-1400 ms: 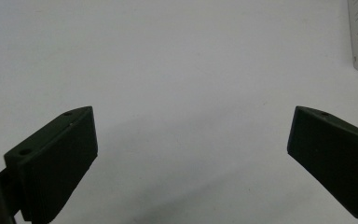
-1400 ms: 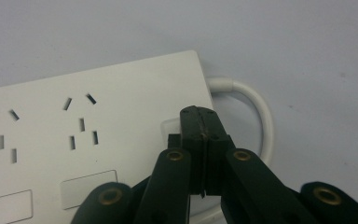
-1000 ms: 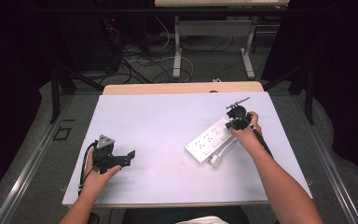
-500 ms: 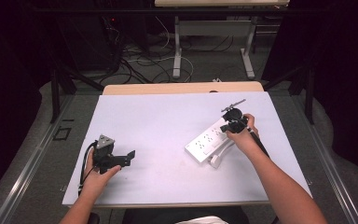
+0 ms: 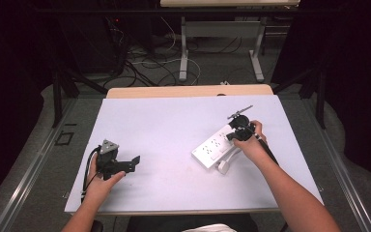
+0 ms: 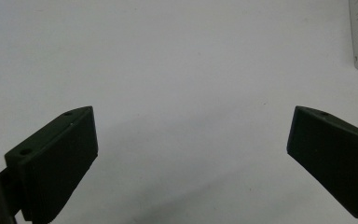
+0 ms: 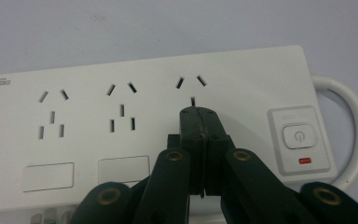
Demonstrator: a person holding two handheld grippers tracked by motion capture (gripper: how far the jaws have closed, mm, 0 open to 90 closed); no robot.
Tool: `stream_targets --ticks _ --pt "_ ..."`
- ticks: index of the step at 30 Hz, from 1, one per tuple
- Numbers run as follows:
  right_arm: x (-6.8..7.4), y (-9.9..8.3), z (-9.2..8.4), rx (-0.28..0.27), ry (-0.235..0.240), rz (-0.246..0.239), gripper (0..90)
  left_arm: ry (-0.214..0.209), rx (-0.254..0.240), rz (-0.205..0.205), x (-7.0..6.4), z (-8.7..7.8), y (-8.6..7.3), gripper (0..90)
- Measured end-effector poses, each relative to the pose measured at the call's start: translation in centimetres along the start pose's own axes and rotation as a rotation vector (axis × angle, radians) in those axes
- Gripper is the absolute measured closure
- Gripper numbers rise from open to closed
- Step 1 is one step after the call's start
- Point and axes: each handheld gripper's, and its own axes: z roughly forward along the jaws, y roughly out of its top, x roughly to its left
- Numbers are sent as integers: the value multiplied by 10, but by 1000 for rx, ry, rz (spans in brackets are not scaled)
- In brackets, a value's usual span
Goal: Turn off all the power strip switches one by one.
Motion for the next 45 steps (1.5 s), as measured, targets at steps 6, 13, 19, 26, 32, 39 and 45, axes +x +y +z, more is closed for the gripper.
stream_targets --ticks 6,13,19,26,32,39,45 --pt "4 -2 0 5 9 -16 900 2 1 0 0 0 0 16" --pt "7 -4 -1 3 13 -7 900 2 2 -1 0 0 0 17" --pt "7 -8 -1 7 15 -2 900 3 1 1 0 0 0 18" --pt "6 -10 -2 2 14 -4 900 3 1 1 0 0 0 18" --pt "7 -11 -2 -3 7 -25 900 5 -6 2 0 0 0 18" --pt "6 -13 1 -12 26 -4 900 5 -6 3 0 0 0 18" --pt "7 -13 0 1 9 -12 900 6 -5 1 0 0 0 18"
